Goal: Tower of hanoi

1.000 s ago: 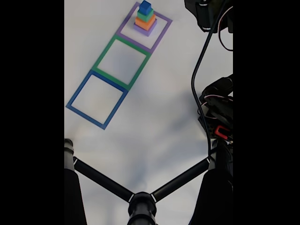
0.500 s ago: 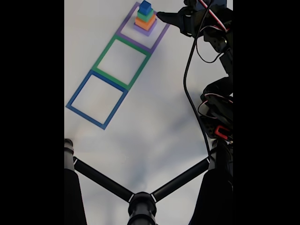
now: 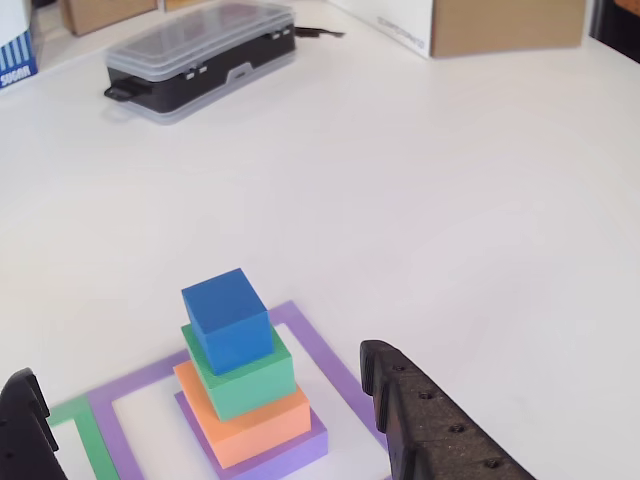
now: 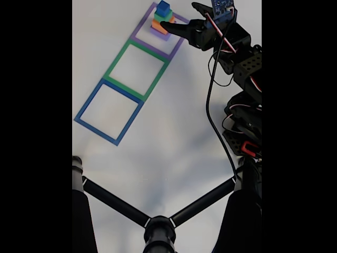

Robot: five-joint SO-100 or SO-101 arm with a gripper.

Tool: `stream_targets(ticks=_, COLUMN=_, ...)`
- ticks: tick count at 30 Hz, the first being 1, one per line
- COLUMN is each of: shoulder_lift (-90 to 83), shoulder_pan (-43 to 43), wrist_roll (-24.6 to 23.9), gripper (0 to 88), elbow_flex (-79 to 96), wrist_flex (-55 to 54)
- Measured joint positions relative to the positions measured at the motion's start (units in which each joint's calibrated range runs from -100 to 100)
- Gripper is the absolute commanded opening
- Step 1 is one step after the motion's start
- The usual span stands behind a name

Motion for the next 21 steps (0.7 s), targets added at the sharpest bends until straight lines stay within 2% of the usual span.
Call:
stream_targets(ticks=9, shoulder_lift=10.4, shoulder_pan=-1.8, wrist_roll=0.0, gripper=37.7, elbow_flex=0.8, wrist_flex=-12.2)
stream_targets(ticks=21, shoulder_lift=25.6, shoulder_pan=-1.9, wrist_roll=0.0, gripper=37.2, elbow_flex=-4.9, wrist_flex=-21.2)
